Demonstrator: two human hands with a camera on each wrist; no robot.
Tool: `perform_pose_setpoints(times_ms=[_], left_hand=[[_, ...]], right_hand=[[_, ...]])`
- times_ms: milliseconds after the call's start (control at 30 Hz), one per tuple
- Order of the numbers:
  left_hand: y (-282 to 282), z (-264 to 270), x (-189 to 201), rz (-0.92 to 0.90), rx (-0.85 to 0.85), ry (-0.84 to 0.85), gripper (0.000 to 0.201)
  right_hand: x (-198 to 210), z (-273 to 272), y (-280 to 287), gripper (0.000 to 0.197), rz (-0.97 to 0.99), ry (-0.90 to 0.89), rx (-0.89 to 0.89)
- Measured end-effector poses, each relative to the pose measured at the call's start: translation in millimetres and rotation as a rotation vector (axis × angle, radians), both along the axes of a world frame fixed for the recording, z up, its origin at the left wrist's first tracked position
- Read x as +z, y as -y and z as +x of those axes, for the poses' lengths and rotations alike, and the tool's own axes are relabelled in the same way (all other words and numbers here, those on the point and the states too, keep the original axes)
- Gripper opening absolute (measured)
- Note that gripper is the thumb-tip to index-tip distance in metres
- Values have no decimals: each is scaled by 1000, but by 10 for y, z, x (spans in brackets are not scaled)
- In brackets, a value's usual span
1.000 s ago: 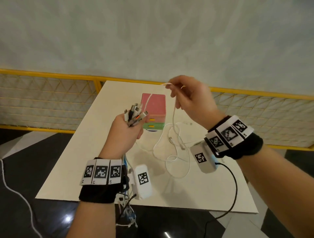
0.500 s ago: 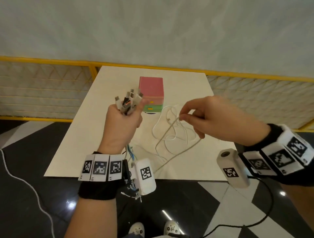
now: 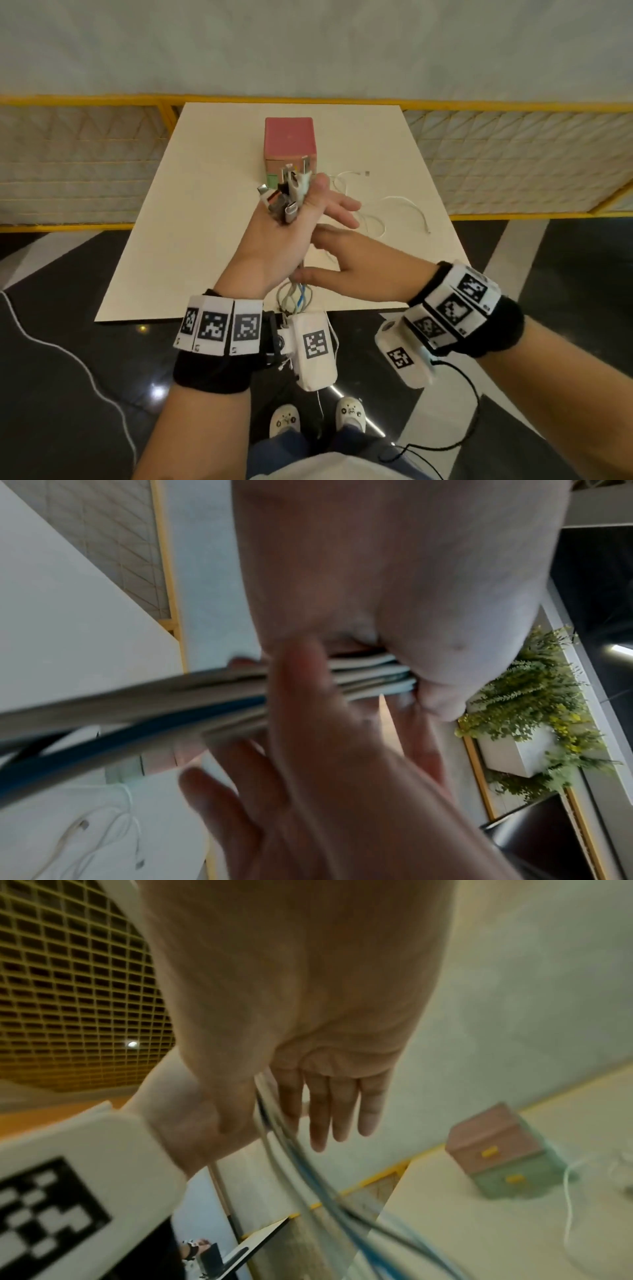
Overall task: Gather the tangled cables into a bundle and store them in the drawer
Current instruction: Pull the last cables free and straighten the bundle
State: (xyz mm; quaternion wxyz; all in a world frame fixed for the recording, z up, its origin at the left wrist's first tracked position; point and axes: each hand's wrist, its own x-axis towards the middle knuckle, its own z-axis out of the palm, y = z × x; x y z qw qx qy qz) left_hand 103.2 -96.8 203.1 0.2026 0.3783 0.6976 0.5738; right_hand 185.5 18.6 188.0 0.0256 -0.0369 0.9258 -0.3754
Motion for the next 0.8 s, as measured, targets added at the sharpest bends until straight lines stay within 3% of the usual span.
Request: perform_pose_setpoints(times_ms=[100,233,300,400,500,800], left_hand=[[12,49,15,21,8,-10,60],[43,11,45,274,174,180,64],[65,-38,76,391,246,328,60],[140,-125,197,493,314,437,56],[252,-230,286,553,361,400,55],[328,-274,337,535,422,253,54]], right_hand=[[-93,-31,164,16,-218,9,24],[-116,-15,149,16,-370,1,12],[-125,-11,68,13,-321,-9,23],[-288,-11,-56,24,-140,-6,32],[-580,37,-211,22,-3,54,-6],[-1211,181,-472,21,68,279,-95]])
